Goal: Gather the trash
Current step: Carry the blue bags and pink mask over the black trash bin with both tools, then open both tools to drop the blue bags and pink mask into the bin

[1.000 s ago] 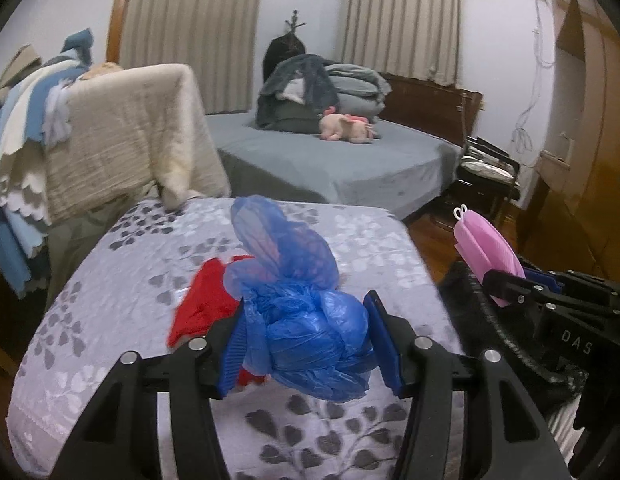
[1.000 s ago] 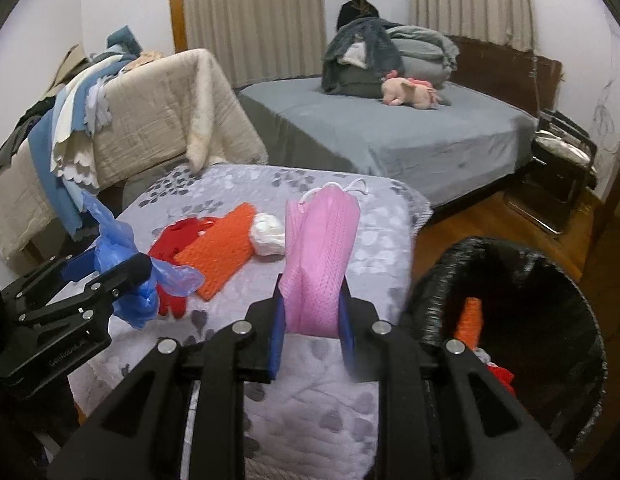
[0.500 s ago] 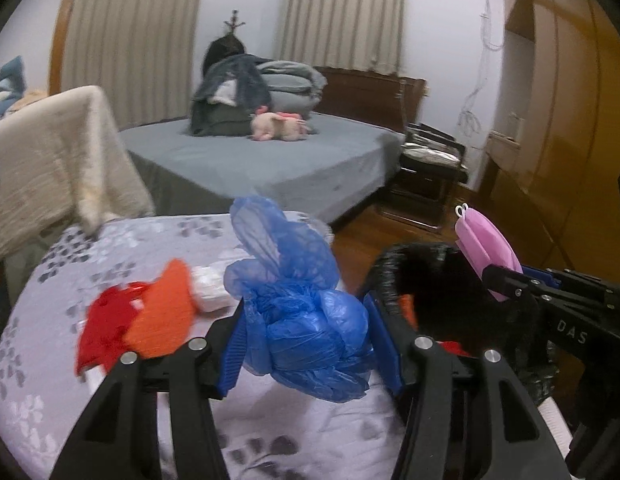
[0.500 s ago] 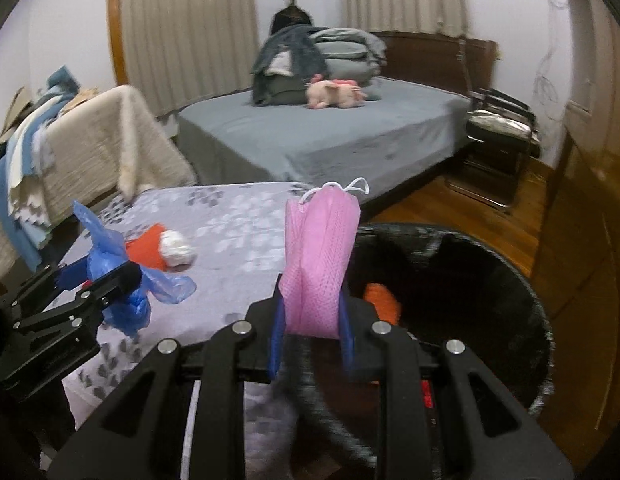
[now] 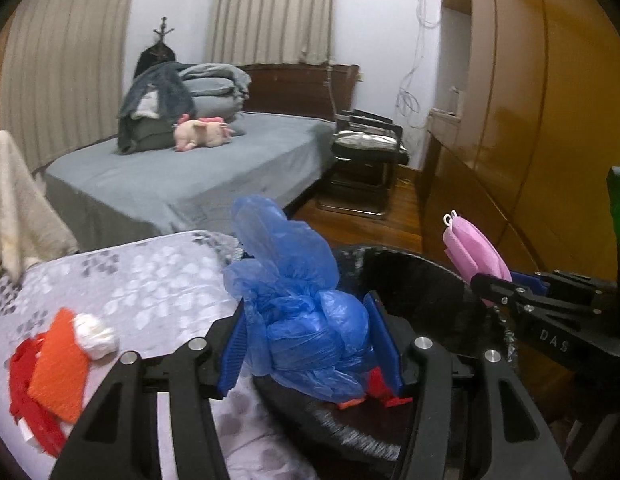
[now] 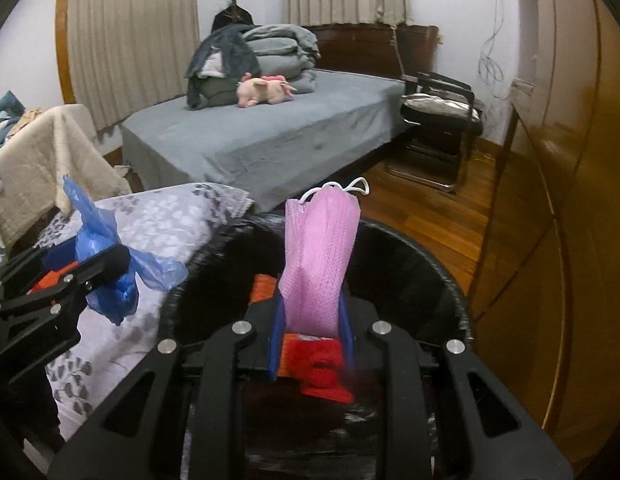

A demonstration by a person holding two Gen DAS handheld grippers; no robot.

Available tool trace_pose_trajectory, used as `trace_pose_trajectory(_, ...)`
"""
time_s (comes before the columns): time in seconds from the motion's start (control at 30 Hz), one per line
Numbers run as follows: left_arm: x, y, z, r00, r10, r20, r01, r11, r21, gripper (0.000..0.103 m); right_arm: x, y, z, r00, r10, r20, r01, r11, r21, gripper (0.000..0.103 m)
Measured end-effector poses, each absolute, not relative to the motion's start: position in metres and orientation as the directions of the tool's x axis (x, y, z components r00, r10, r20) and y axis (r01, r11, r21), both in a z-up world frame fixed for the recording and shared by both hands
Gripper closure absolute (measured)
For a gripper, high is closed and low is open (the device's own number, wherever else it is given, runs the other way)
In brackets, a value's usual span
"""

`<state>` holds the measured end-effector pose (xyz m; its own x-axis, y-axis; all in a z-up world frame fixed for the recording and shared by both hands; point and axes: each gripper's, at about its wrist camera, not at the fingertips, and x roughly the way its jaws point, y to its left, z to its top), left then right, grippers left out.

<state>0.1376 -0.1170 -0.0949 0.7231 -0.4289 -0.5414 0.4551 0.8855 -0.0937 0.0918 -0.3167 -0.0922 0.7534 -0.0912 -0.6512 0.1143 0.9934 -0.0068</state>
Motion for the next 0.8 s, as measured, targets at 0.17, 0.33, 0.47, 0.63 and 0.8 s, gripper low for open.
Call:
trace_pose_trajectory(0.17, 0.148, -0.144, -0.102, 0.704, -0.451, -0.549, 0.488, 0.868, -0.088, 0.048, 0.092, -0.341, -0.102, 0.740, -0.114, -0.662, 0.143, 0.990, -0.011, 0.081)
trace_pose_trajectory(0.33, 0.161, -0.165, -0.114, 0.674, -0.465, -0.574, 0.511, 0.855, -0.092, 0.048, 0.097, -0.353, -0.114, 0.719, -0.125, -0.683, 0.157, 0.987, -0.016, 0.080)
trace_pose_trajectory(0.47, 0.166, -0.175, -0.122, 0.655, -0.470, -0.592, 0.524, 0.846, -0.092, 0.048, 0.099, -0.356, -0.124, 0.702, -0.126, -0.701, 0.165, 0.986, -0.012, 0.080)
trace_pose_trajectory(0.63, 0.170, -0.180, -0.129, 0.630, -0.473, -0.616, 0.535, 0.839, -0.097, 0.041, 0.100, -0.361, -0.131, 0.687, -0.137, -0.714, 0.174, 0.984, -0.021, 0.068)
trace_pose_trajectory(0.8, 0.170, -0.175, -0.129, 0.626, -0.468, -0.624, 0.527, 0.843, -0.104, 0.027, 0.094, -0.365, -0.132, 0.688, -0.153, -0.709, 0.192, 0.981, -0.025, 0.050)
